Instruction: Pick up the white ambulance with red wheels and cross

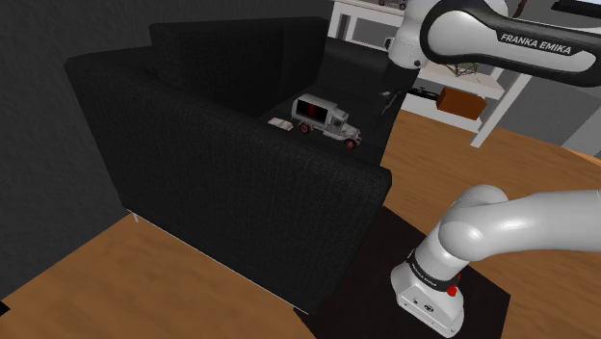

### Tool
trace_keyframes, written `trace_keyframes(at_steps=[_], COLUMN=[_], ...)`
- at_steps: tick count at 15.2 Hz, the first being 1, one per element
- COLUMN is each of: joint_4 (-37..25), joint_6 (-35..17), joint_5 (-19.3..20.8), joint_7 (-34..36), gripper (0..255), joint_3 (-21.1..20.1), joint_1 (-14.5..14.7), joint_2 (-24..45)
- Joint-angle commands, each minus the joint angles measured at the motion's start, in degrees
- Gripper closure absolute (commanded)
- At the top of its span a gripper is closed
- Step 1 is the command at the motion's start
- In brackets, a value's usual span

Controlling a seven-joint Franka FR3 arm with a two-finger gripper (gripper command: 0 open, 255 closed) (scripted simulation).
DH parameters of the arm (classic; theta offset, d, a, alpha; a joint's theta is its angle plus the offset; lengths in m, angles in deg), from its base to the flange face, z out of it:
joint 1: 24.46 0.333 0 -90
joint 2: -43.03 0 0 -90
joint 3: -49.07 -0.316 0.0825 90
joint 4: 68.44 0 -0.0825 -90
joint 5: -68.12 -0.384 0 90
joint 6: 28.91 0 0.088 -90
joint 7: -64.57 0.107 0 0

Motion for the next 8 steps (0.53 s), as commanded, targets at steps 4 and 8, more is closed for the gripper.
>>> trace_keyframes(at_steps=[4, 8], joint_4=[-0.52, -2.45], joint_6=[-3.15, -7.12], joint_5=[1.45, 2.66], joint_7=[-4.78, -11.12], gripper=[0, 0], joint_3=[4.01, 9.12], joint_1=[-0.62, -1.14], joint_2=[4.0, 10.45])
